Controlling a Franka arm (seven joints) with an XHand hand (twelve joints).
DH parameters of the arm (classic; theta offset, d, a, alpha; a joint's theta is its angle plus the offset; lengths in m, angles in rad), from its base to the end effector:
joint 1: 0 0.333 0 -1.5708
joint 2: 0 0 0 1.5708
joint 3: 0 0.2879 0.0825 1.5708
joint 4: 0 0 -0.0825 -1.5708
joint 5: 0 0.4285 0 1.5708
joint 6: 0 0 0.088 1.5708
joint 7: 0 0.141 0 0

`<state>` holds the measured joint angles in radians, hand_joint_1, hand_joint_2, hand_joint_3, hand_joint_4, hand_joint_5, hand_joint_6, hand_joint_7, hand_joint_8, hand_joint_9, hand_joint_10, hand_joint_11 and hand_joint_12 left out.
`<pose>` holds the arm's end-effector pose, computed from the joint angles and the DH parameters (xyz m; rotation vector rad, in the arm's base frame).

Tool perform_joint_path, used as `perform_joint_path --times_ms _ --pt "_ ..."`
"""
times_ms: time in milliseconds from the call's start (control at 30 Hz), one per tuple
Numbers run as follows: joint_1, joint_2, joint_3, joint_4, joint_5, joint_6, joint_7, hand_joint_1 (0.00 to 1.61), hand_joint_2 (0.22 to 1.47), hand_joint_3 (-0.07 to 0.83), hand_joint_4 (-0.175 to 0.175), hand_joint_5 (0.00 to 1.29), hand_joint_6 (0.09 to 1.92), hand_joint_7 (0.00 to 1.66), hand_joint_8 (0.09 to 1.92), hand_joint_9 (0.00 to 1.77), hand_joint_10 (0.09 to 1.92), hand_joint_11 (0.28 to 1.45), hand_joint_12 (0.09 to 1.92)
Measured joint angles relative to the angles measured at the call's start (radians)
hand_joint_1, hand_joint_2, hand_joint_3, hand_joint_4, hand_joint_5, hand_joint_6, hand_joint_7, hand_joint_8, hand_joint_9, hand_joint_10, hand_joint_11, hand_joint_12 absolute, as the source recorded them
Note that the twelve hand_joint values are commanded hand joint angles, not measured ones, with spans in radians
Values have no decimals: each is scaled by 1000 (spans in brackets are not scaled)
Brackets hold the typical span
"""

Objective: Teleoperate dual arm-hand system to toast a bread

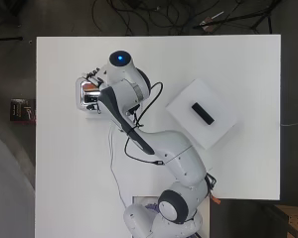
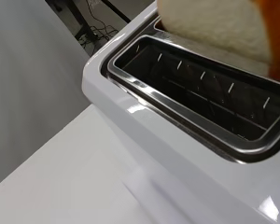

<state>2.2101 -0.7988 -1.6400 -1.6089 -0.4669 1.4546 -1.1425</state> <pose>0.5980 0.1571 0.4075 -1.7552 -2.1397 0.1370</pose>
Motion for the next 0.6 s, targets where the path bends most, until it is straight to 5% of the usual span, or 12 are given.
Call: perform_joint_path --times_ms 367,533,567,600 --pt "-344 4 27 -93 -118 101 463 0 1071 22 -74 251 87 276 87 313 87 338 87" --pt "-416 -33 -37 -112 -136 141 469 0 1032 -9 -79 299 87 348 87 384 87 359 87" --pt "-385 -46 -54 -117 -143 153 465 1 1045 -9 -97 307 87 634 357 698 374 523 96" --pt "-353 -55 -67 -122 -150 163 461 1 1064 -6 -119 318 87 890 937 996 969 623 591"
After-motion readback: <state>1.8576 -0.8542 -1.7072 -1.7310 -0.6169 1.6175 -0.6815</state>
